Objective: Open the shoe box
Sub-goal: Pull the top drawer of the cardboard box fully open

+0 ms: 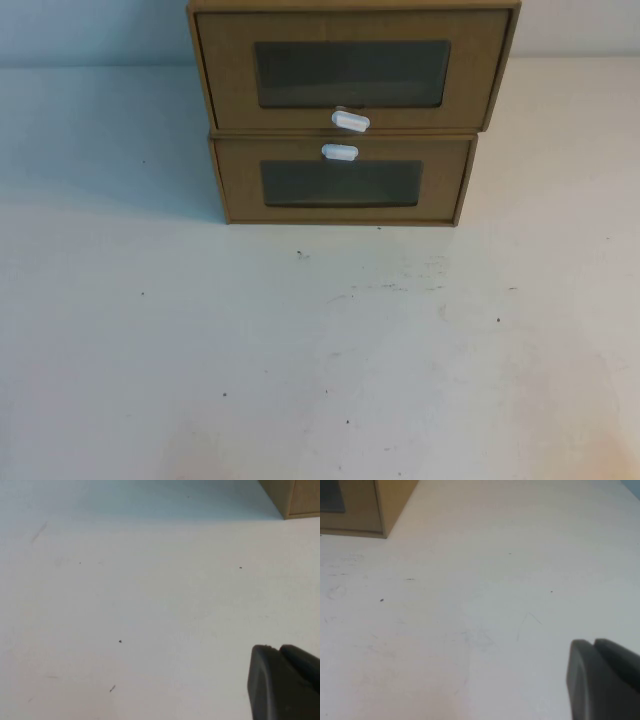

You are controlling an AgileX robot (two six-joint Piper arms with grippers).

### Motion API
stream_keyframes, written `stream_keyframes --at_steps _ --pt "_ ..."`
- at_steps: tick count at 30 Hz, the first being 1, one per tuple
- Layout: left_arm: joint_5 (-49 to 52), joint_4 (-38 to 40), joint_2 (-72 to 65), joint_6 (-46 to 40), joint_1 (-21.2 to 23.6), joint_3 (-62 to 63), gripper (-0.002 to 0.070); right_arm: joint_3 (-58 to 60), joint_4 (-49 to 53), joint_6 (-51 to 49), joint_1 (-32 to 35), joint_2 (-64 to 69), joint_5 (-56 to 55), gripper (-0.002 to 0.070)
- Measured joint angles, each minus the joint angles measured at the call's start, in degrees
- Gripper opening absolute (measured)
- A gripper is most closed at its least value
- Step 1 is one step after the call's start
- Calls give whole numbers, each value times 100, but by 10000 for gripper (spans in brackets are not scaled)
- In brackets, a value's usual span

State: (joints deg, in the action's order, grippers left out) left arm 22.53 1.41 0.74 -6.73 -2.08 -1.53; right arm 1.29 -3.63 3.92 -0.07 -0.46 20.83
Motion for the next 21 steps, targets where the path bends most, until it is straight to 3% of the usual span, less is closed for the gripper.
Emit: stream_keyframes --at_steps 21 --pt "-138 -56 0 0 0 0 -5 0 0 0 0 0 0 -13"
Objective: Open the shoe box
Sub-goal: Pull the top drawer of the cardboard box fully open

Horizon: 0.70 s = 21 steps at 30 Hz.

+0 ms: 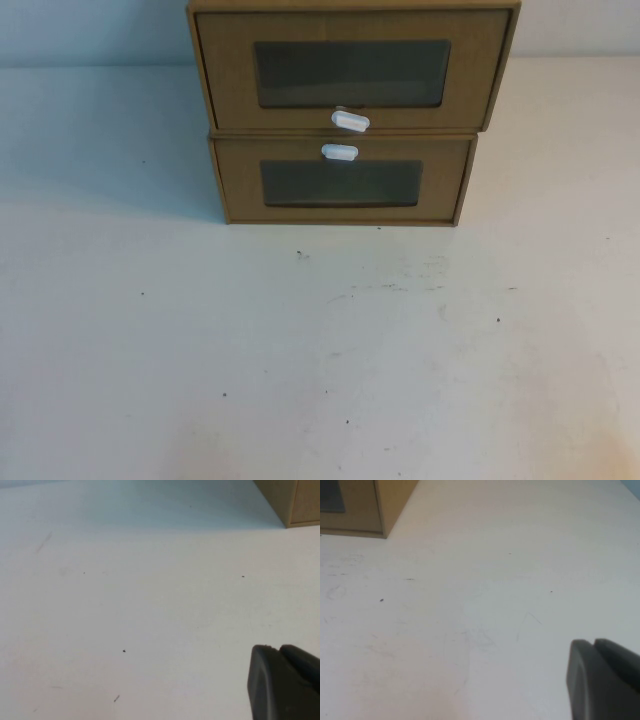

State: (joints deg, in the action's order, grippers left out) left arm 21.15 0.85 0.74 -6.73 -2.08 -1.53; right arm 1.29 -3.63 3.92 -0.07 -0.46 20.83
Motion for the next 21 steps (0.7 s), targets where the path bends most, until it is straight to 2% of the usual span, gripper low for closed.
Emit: stream_keyframes --at_steps 7,11,14,21 --pt "-16 15 0 0 0 0 -5 0 0 0 0 0 0 -13" --pt "-197 301 0 0 0 0 -5 0 0 0 7 0 0 -14" --pt "-472 893 0 82 0 0 -5 0 0 0 0 0 0 -13" --pt "-1312 3001 0 554 0 0 -5 0 0 0 0 0 0 -14"
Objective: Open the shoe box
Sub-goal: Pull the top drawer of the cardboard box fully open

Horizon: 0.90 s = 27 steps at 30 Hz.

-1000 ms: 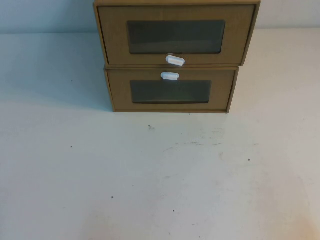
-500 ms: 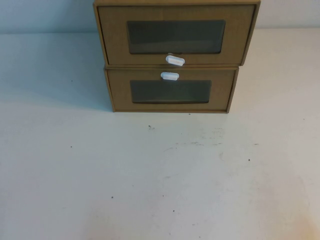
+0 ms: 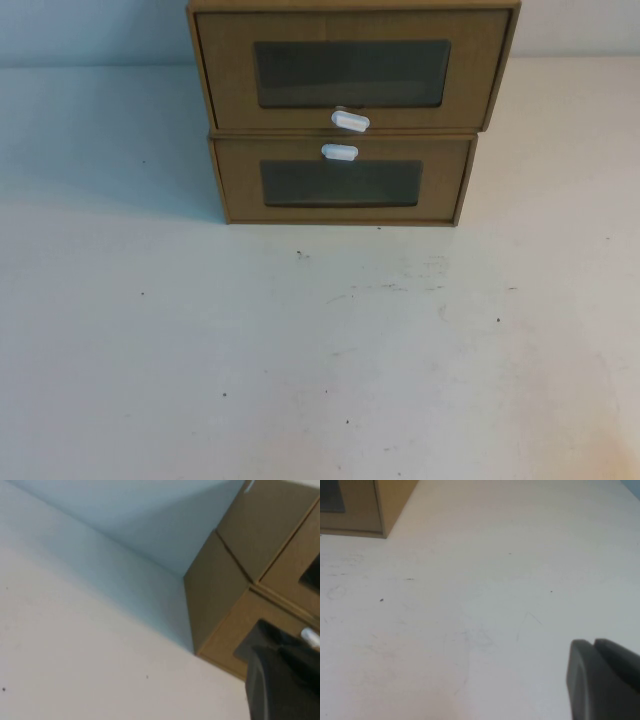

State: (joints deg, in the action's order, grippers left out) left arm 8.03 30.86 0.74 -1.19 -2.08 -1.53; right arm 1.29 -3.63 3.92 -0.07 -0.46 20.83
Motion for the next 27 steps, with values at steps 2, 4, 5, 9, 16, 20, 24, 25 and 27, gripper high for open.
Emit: stream_keyframes --at_steps 2,4,5,9,16,20,24,25,27 --pt "-238 169 0 0 0 0 -5 0 0 0 0 0 0 -13" --pt "-424 257 0 0 0 0 -5 0 0 0 0 0 0 -13" --pt "-440 282 0 11 0 0 -5 0 0 0 0 0 0 -13" --pt "207 323 0 23 0 103 -5 0 0 0 0 0 0 -14" --pt "1710 363 -883 -529 0 1441 -5 0 0 0 0 0 0 -13" --pt "2670 342 -1935 -1159 0 2468 -5 0 0 0 0 0 0 -13" --pt "3307 320 -3064 -1958 0 3574 -5 0 0 0 7 0 0 -14" --pt "3374 335 -3357 -2114 0 3870 -5 0 0 0 0 0 0 -14" --pt "3481 434 -3886 -2399 0 4433 -5 0 0 0 0 0 0 -14"
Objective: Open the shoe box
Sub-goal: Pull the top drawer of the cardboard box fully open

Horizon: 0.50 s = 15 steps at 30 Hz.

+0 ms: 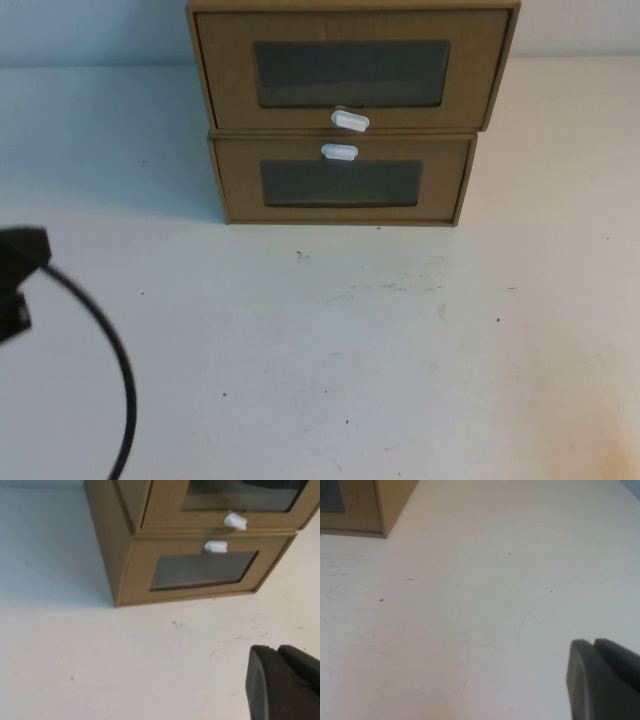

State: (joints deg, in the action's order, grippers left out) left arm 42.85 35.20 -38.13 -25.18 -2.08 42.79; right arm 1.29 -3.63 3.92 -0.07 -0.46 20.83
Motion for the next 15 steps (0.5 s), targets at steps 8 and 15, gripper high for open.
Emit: stream_keyframes --at_steps 8,15 --pt "1233 469 -2400 -832 10 2890 -5 0 0 0 0 0 0 -13" --pt "2079 684 -4392 -899 10 5490 -5 0 0 0 0 0 0 -13"
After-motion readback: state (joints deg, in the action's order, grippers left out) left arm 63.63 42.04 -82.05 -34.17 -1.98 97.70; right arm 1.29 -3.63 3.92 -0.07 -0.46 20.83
